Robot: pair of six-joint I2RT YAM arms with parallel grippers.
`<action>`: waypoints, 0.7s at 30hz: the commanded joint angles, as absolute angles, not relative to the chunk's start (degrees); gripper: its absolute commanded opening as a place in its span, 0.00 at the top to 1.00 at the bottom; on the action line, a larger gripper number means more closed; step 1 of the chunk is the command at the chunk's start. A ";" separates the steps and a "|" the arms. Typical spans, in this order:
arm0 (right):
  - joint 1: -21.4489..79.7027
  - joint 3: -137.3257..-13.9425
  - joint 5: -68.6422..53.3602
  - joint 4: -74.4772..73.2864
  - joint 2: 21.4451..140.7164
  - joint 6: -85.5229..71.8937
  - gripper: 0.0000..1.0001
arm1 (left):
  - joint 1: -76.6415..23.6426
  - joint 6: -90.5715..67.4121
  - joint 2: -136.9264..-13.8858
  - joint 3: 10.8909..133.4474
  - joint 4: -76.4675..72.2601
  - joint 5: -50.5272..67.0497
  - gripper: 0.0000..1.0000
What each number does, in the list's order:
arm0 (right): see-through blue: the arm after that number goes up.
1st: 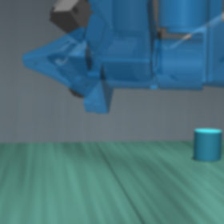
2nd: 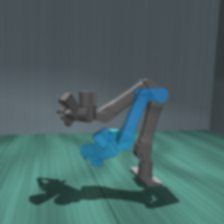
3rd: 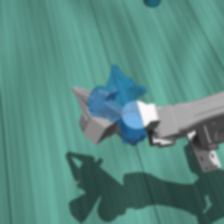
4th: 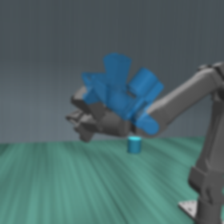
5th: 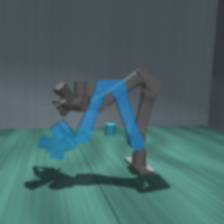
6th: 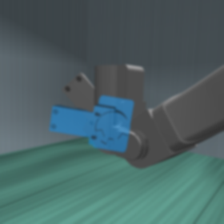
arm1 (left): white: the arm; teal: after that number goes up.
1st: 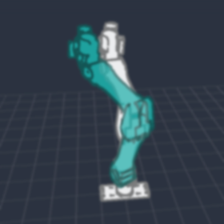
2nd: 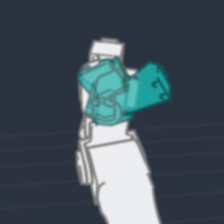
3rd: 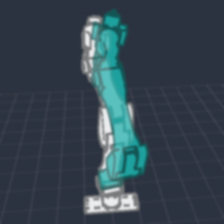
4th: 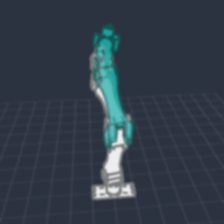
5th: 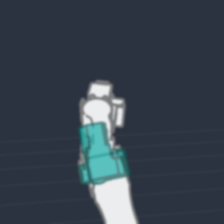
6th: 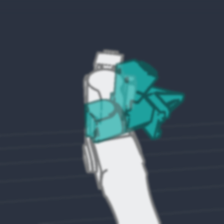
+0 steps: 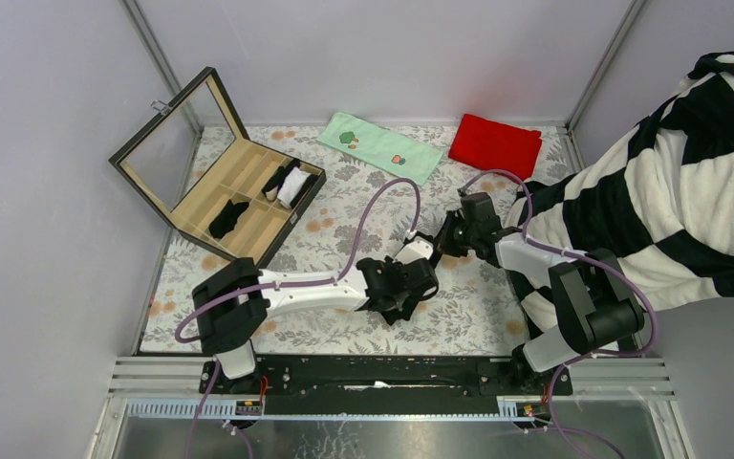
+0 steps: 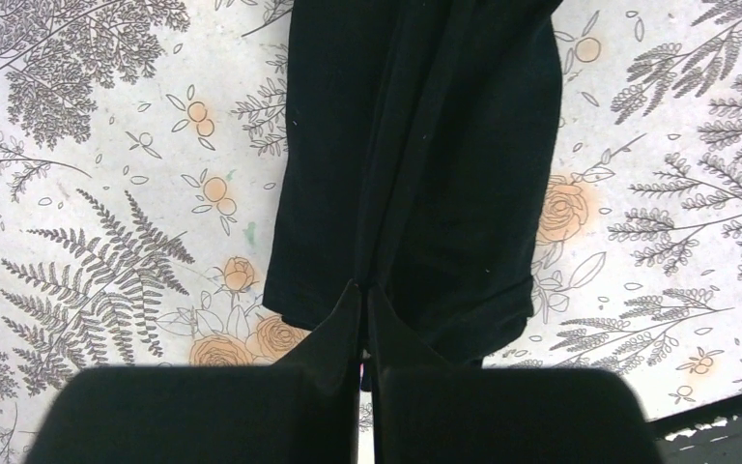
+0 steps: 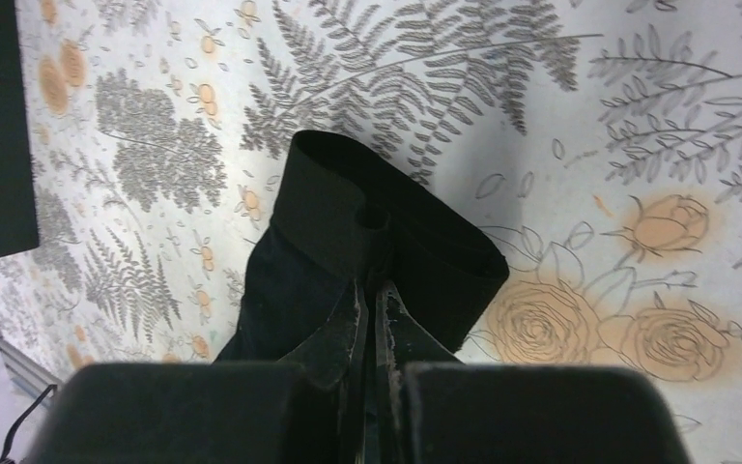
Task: Roll the underwear
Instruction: Fold the underwear at the center of the board.
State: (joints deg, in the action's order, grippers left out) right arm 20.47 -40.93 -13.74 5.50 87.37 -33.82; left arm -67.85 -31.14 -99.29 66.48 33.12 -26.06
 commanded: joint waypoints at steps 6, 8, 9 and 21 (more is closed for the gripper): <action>20.12 -41.57 -7.79 -1.26 86.41 -32.17 1.00 | -68.89 -31.73 -100.93 69.21 33.14 -24.65 1.00; 20.13 -41.80 -7.74 -1.81 87.53 -32.30 1.00 | -69.27 -31.73 -101.05 69.87 33.17 -23.97 1.00; 20.13 -41.90 -7.69 -2.12 88.22 -32.40 1.00 | -69.52 -31.73 -101.03 70.31 33.21 -23.65 1.00; 20.12 -42.14 -7.95 -1.94 92.25 -33.05 1.00 | -73.47 -31.88 -103.91 72.40 31.46 -19.31 1.00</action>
